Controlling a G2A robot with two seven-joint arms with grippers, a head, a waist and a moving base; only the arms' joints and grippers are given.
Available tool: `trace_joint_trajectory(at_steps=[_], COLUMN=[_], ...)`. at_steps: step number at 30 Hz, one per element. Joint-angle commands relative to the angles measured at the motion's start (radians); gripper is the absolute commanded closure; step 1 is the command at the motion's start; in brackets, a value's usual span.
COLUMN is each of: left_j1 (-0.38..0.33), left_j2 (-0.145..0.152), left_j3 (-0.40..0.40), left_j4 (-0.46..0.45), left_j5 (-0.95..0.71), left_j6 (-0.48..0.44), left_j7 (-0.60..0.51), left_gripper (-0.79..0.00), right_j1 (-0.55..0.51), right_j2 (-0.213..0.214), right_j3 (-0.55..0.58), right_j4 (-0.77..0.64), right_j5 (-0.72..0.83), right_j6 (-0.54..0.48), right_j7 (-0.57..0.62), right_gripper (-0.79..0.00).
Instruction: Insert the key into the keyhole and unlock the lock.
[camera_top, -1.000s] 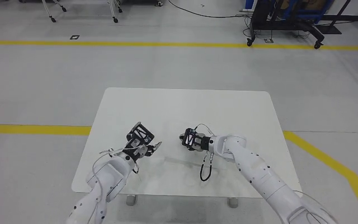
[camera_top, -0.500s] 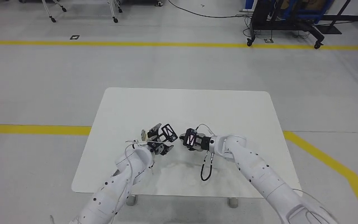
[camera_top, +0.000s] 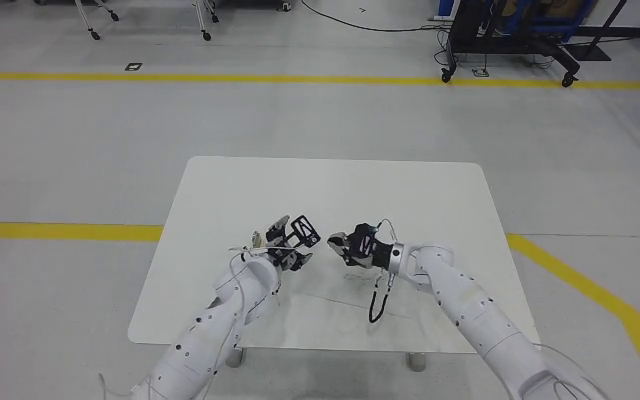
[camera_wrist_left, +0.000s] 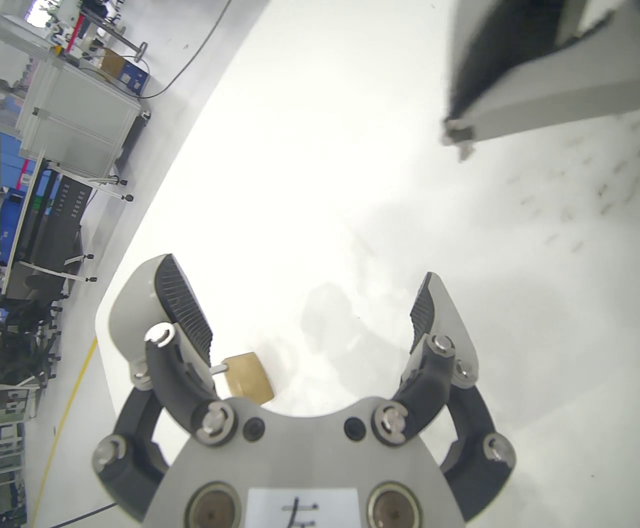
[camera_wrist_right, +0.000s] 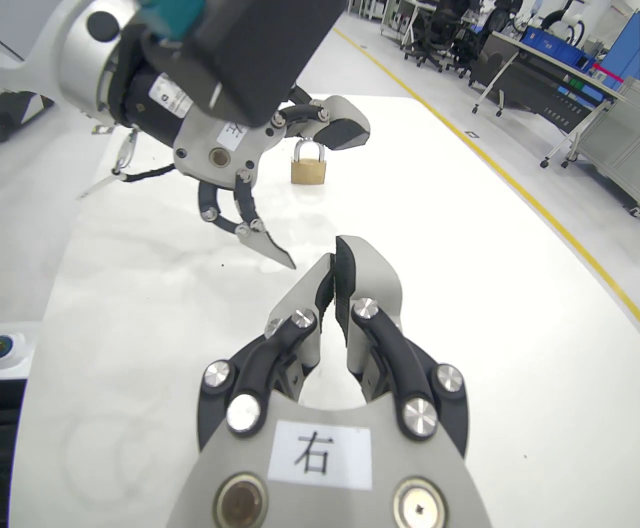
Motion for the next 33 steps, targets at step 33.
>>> trace_joint_trajectory(at_steps=[33], left_j1=[0.071], left_j2=[0.056], left_j3=[-0.505], left_j4=[0.075], left_j5=[-1.062], left_j6=[-0.272], left_j7=[-0.043], left_gripper=[-0.785], right_j1=[0.007], right_j2=[-0.055], right_j3=[-0.03], right_j4=[0.114], right_j5=[0.503], right_j6=[-0.24], right_j7=[-0.182], right_gripper=[0.0])
